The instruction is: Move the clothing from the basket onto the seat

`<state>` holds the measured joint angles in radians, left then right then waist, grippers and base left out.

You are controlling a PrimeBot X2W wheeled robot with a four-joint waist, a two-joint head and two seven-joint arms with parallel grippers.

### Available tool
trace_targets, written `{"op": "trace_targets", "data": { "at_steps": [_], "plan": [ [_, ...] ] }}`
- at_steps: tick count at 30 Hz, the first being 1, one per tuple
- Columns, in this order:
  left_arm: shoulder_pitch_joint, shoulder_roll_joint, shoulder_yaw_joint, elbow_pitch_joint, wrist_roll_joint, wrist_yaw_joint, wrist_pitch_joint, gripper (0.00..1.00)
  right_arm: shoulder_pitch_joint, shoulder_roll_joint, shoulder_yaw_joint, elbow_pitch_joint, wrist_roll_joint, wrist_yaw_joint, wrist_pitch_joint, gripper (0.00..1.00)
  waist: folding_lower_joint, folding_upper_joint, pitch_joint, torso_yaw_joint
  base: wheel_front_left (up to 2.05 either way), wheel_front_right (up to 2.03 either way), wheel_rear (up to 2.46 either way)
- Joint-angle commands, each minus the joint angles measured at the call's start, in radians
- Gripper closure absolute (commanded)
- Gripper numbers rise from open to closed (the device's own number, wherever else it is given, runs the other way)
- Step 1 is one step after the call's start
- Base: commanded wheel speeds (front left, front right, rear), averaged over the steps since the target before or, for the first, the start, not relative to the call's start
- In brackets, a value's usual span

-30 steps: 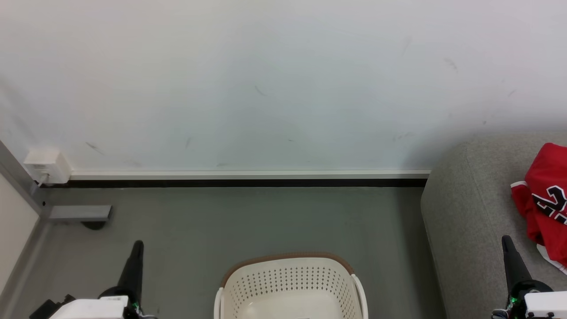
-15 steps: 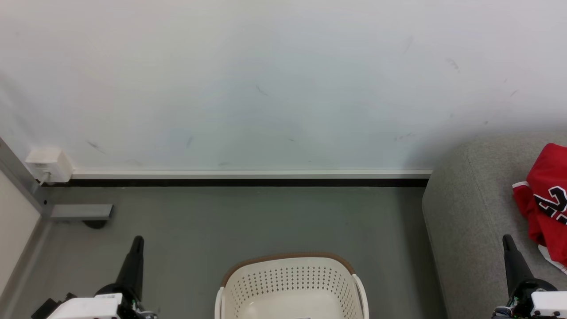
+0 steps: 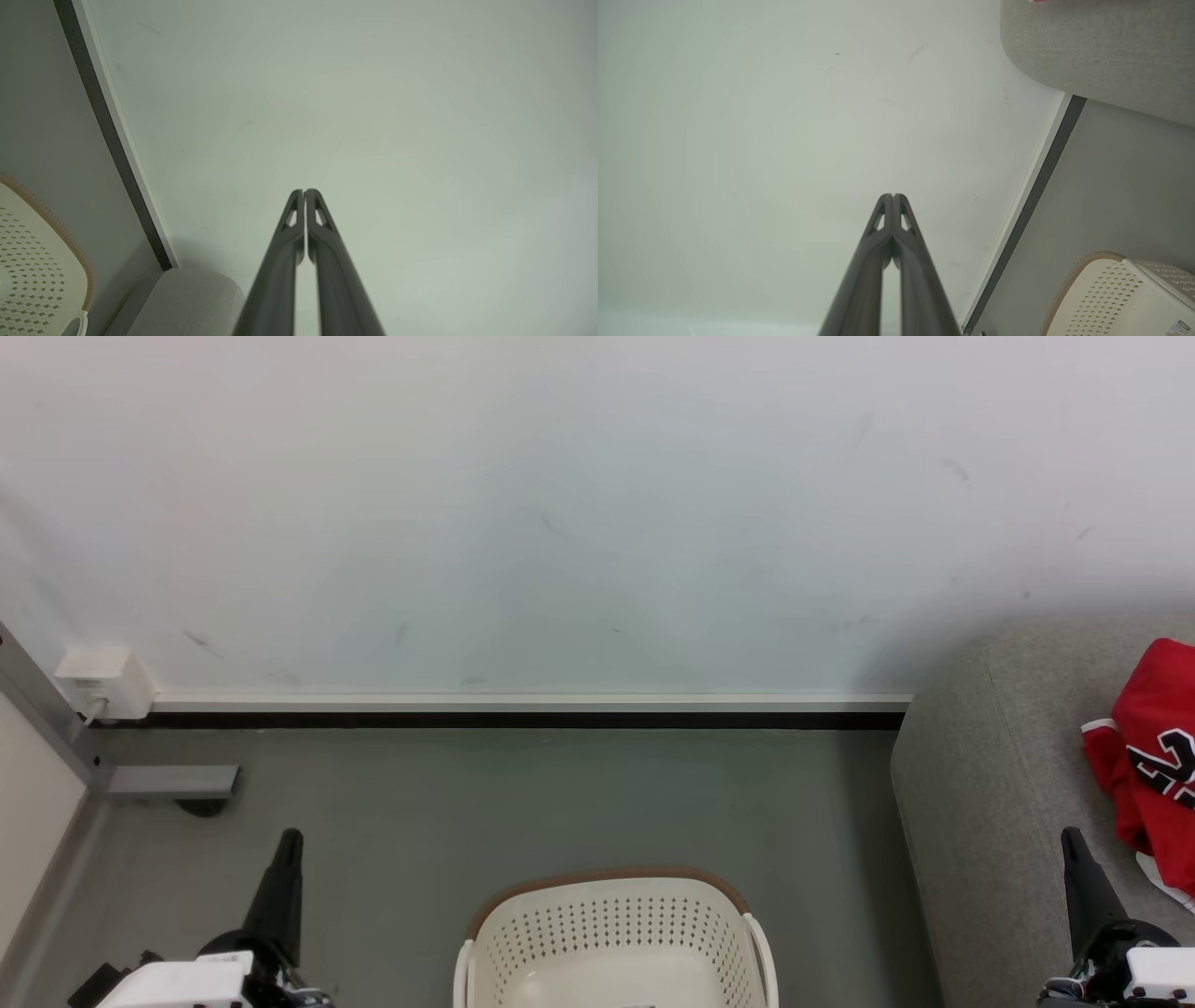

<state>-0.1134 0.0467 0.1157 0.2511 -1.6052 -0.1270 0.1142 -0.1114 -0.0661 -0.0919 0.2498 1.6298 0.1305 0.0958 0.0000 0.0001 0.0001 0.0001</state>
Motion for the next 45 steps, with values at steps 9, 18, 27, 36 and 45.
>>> {"op": "trace_targets", "data": {
  "at_steps": [9, 18, 27, 36, 45],
  "plan": [
    [-0.007, 0.007, 0.001, -0.003, -0.011, -0.006, 0.006, 1.0, -0.007, -0.001, -0.003, 0.002, 0.003, 0.0, 0.005, 1.0, 0.0, -0.0001, 0.0, 0.0, 0.0, 0.0, 0.0],
    [-0.007, 0.007, 0.001, -0.003, -0.011, -0.006, 0.006, 1.0, -0.007, 0.0, -0.004, 0.002, 0.001, 0.0, 0.005, 1.0, 0.0, -0.0001, 0.0, 0.0, 0.0, 0.0, 0.0],
    [-0.007, 0.007, 0.001, -0.003, -0.011, -0.006, 0.006, 1.0, -0.007, 0.001, -0.005, 0.002, 0.0, 0.0, 0.005, 1.0, 0.0, -0.0001, 0.0, 0.0, 0.0, 0.0, 0.0],
    [-0.007, 0.007, 0.001, -0.003, -0.011, -0.006, 0.006, 1.0, -0.007, 0.001, -0.006, 0.002, -0.001, 0.0, 0.005, 1.0, 0.0, -0.0001, 0.0, 0.0, 0.0, 0.0, 0.0],
    [-0.007, 0.007, 0.001, -0.003, -0.011, -0.006, 0.006, 1.0, -0.007, 0.002, -0.007, 0.002, -0.002, 0.0, 0.006, 1.0, 0.0, -0.0001, 0.0, 0.0, 0.0, 0.0, 0.0]
  ]
}}
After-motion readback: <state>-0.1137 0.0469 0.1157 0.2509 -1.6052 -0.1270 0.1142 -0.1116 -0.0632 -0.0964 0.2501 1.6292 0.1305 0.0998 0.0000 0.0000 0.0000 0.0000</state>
